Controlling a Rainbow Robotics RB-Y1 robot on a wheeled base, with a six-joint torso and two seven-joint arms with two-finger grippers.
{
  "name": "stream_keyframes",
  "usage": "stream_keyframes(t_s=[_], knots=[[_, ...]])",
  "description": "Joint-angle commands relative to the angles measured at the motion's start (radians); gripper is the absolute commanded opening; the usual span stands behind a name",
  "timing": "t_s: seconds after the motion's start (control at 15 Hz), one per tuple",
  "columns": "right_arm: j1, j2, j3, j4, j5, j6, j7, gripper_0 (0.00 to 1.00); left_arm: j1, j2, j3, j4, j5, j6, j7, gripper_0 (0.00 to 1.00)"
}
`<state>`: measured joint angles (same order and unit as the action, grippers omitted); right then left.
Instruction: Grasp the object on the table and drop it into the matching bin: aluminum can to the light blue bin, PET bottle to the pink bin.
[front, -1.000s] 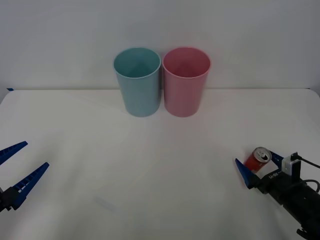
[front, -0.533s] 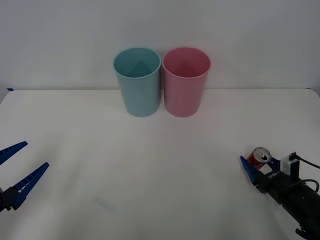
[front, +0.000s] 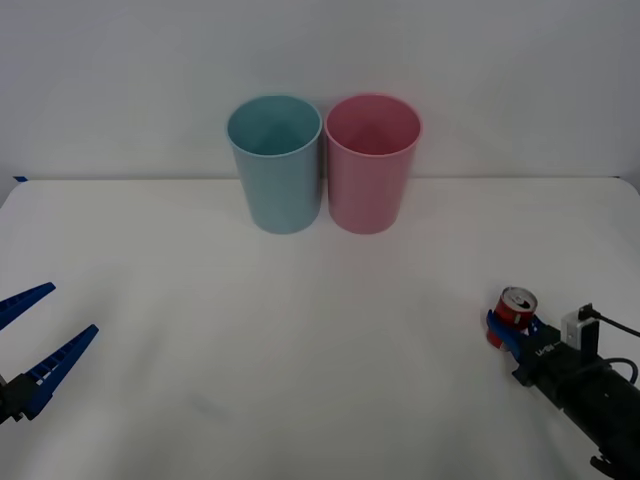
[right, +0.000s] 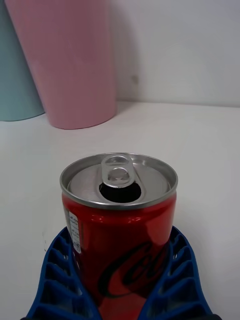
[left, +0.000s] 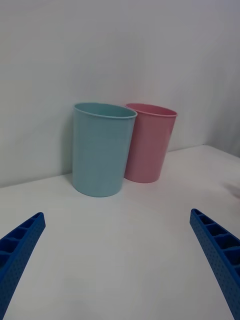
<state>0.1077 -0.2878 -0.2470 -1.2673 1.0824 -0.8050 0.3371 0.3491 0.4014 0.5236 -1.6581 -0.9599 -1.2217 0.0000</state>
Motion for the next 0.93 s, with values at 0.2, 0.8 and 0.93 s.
stream_keyframes(t_s=[0.2, 0.8, 0.93], knots=[[0.026, -0.017, 0.0, -0.067, -0.004, -0.01, -0.021, 0.0, 0.0, 0.0, 0.0, 0.0, 0.0, 0.0, 0.0, 1.0], [0.106, -0.083, 0.02, -0.333, -0.007, -0.014, -0.242, 0.0, 0.0, 0.0, 0.0, 0.0, 0.0, 0.0, 0.0, 1.0], [0.102, -0.1, 0.021, -0.388, -0.007, -0.039, -0.329, 0.0, 0.0, 0.0, 0.0, 0.0, 0.0, 0.0, 0.0, 1.0]])
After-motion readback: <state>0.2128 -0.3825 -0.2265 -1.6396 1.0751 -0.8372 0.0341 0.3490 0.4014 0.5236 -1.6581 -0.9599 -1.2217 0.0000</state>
